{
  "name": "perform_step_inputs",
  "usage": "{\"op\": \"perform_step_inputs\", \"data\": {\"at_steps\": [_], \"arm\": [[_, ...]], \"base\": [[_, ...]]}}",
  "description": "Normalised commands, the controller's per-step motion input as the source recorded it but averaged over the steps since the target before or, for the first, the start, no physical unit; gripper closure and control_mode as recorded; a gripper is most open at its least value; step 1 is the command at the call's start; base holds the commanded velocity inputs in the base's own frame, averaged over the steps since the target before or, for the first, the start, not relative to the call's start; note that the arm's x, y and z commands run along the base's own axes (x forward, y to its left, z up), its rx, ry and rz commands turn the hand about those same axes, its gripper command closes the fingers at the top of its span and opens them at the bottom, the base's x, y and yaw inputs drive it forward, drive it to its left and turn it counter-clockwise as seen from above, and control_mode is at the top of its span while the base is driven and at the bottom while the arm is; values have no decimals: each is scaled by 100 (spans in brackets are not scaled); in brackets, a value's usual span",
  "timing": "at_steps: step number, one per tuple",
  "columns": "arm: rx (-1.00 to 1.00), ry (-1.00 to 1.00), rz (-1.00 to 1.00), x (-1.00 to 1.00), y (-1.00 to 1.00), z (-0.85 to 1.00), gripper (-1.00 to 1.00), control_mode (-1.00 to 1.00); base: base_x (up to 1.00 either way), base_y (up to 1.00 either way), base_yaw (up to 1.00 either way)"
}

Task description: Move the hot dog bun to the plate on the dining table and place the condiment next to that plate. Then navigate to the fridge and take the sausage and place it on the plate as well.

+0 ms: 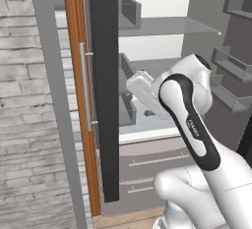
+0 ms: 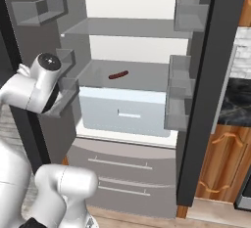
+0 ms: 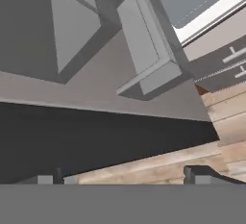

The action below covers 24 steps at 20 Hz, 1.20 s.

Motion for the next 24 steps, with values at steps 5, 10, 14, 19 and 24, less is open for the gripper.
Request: {"op": "perform_step_inputs", "data": {"at_steps": [5, 10, 14, 19, 24], "arm": [[-26, -10, -12, -12, -100, 11, -100, -100], [-41, -19, 3, 0, -84, -4, -100, -100], [-47, -15, 11, -3, -33, -27, -100, -100], [-33, -1, 10, -6, -3, -51, -100, -100], [-7, 0, 5, 0, -5, -18, -100, 100]], "base": [[0, 0, 0], [0, 0, 0], [0, 0, 0], [0, 0, 0], [9, -15, 4]]}}
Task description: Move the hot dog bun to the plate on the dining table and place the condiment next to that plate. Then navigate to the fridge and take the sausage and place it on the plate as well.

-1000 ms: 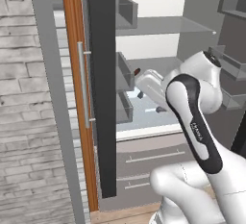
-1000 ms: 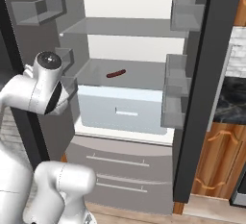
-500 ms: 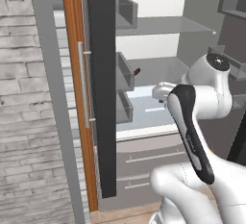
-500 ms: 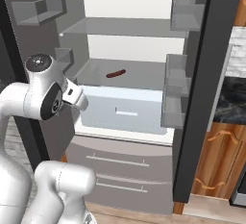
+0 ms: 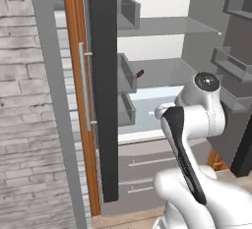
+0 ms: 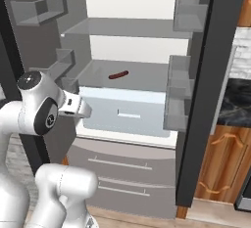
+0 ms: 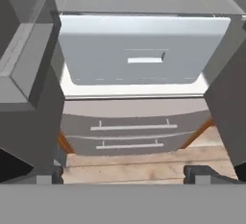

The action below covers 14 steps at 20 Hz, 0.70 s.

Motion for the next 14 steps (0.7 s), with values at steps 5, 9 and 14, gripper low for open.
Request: {"op": "perform_step_inputs", "data": {"at_steps": [5, 9, 14], "arm": [[0, 0, 0, 0, 0, 0, -100, 100], [0, 0, 0, 0, 0, 0, -100, 100], [0, 0, 0, 0, 0, 0, -100, 100]], "base": [[61, -45, 10], [80, 0, 1], [100, 1, 0]]}}
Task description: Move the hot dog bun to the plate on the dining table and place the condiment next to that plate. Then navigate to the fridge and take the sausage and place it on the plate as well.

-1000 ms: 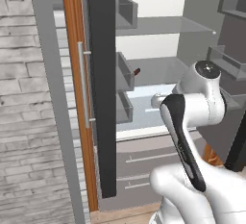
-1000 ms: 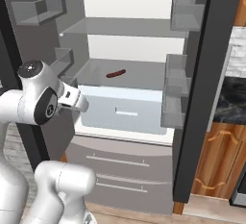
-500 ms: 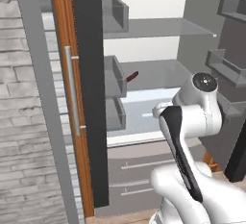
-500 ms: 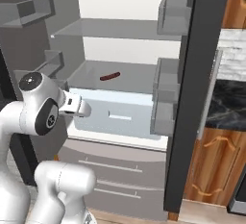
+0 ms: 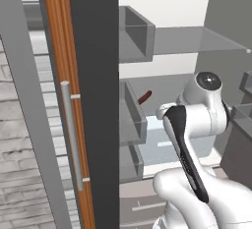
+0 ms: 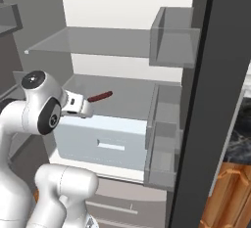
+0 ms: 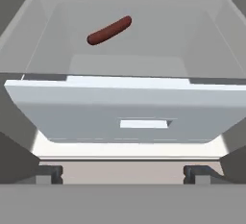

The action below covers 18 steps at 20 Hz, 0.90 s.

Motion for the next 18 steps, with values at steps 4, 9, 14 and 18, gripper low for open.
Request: {"op": "perform_step_inputs", "data": {"at_steps": [4, 9, 14, 18], "arm": [[0, 0, 0, 7, 0, 0, -100, -100], [5, -9, 0, 37, 1, 0, -100, -100], [10, -9, 0, 65, 6, 0, -100, -100], [5, 9, 0, 99, 22, 0, -100, -100]], "base": [[59, 0, 0], [0, 0, 0], [0, 0, 0], [0, 0, 0]]}}
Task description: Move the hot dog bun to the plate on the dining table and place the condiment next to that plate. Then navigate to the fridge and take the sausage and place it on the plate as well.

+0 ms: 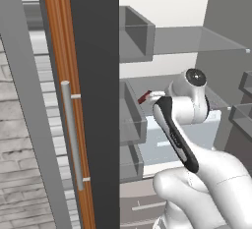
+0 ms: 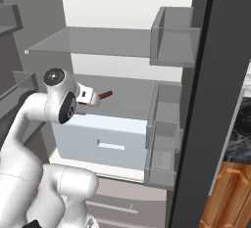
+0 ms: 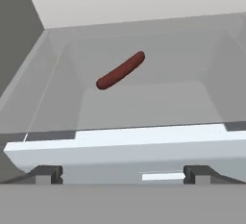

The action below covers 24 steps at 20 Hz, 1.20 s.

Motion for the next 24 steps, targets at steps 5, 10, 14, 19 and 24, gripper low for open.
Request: {"op": "perform_step_inputs", "data": {"at_steps": [5, 10, 14, 19, 24], "arm": [[5, 11, 0, 83, 15, -3, -100, -100], [4, 1, -1, 49, 9, -35, -100, -100], [3, 0, -4, 39, 0, -51, -100, -100], [1, -3, -7, 42, 0, -15, -100, -100], [3, 0, -7, 55, 0, -4, -100, -100]], "base": [[0, 0, 0], [0, 0, 0], [0, 0, 0], [0, 0, 0], [0, 0, 0]]}}
